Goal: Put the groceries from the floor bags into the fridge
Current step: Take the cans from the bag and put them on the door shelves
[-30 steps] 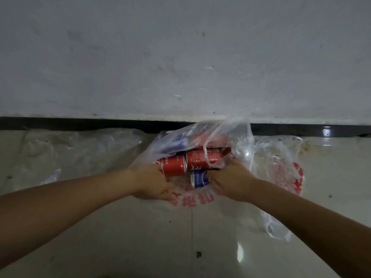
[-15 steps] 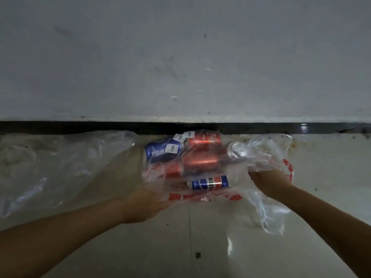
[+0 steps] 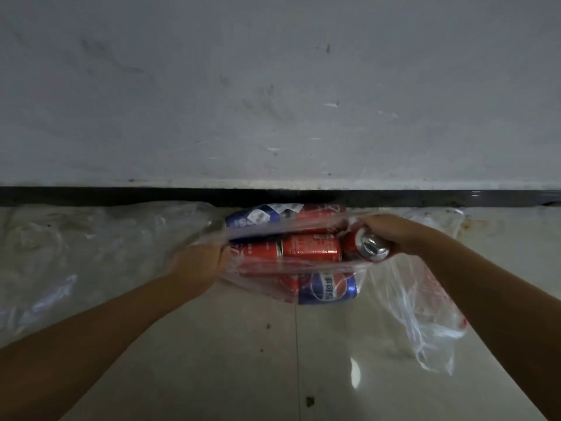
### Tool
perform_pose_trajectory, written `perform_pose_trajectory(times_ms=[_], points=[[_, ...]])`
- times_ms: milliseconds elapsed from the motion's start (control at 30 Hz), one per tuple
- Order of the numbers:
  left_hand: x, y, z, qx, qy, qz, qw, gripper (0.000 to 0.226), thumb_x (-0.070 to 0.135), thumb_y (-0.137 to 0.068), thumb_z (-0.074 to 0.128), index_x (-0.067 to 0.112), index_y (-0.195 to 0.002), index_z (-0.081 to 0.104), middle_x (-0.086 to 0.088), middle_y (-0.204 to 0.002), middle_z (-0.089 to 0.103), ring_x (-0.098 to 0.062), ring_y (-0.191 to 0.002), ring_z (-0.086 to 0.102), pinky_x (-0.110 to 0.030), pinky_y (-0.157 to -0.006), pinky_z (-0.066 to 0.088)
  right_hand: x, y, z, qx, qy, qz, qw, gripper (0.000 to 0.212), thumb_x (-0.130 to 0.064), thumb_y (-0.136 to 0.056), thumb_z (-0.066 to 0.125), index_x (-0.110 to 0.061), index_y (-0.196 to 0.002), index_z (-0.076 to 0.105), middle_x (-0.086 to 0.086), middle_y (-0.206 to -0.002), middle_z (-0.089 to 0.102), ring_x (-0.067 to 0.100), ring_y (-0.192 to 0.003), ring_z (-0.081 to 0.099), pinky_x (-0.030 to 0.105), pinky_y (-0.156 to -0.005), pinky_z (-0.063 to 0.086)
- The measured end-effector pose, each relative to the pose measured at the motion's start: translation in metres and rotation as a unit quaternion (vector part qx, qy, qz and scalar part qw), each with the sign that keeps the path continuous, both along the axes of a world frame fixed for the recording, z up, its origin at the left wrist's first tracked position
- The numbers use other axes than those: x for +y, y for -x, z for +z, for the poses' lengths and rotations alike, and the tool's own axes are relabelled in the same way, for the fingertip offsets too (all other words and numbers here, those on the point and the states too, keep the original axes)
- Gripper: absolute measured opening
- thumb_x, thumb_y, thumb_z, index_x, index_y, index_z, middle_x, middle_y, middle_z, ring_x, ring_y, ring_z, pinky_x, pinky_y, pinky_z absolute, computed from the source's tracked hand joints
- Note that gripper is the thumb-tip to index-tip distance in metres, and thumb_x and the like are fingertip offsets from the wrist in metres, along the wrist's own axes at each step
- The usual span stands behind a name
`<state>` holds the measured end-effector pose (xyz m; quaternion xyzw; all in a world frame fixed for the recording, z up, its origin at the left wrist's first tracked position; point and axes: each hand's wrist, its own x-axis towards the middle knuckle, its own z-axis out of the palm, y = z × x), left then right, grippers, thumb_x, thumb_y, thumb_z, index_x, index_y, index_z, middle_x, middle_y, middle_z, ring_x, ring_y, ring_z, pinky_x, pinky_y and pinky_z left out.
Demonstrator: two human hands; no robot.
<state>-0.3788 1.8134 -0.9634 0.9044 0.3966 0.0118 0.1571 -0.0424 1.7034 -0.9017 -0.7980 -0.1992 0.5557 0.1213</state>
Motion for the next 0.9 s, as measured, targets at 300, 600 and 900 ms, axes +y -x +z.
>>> perform_pose_trajectory(times_ms=[300,600,900], points=[[0.046,-0.057,0.009,-0.010,0.217,0.145,0.965,0.057,0.049,-0.093,0.046,0.015,-0.138,0.043,-0.017,-0.138,0.050,-0.032,-0.122,0.050,-0.033,-0.096,0.040,0.009,-0.002,-0.022,-0.094,-0.073,0.013,0.993,0.030,-0.027,-0.100,0.039,-0.006,-0.099,0.060,0.017,-0.095,0.067,0.023,-0.072,0.063,0.026,-0.061,0.050],[0.049,-0.069,-0.005,0.045,0.260,0.065,0.962,0.068,0.054,-0.077,0.066,0.016,-0.129,0.044,-0.005,-0.124,0.057,-0.022,-0.104,0.057,-0.030,-0.083,0.047,0.032,0.006,-0.029,-0.038,-0.107,0.311,0.944,0.070,-0.023,-0.086,0.065,-0.022,-0.145,0.027,0.001,-0.129,0.047,0.021,-0.114,0.053,0.032,-0.088,0.050],[0.039,-0.075,-0.020,-0.082,0.321,0.178,0.927,0.031,0.038,-0.094,0.051,0.009,-0.092,0.064,-0.009,-0.089,0.065,-0.022,-0.079,0.063,-0.029,-0.065,0.049,0.038,-0.008,-0.051,-0.062,-0.098,0.262,0.958,0.044,-0.046,-0.097,0.040,-0.017,-0.125,0.056,0.006,-0.112,0.063,0.023,-0.104,0.059,0.031,-0.091,0.042]])
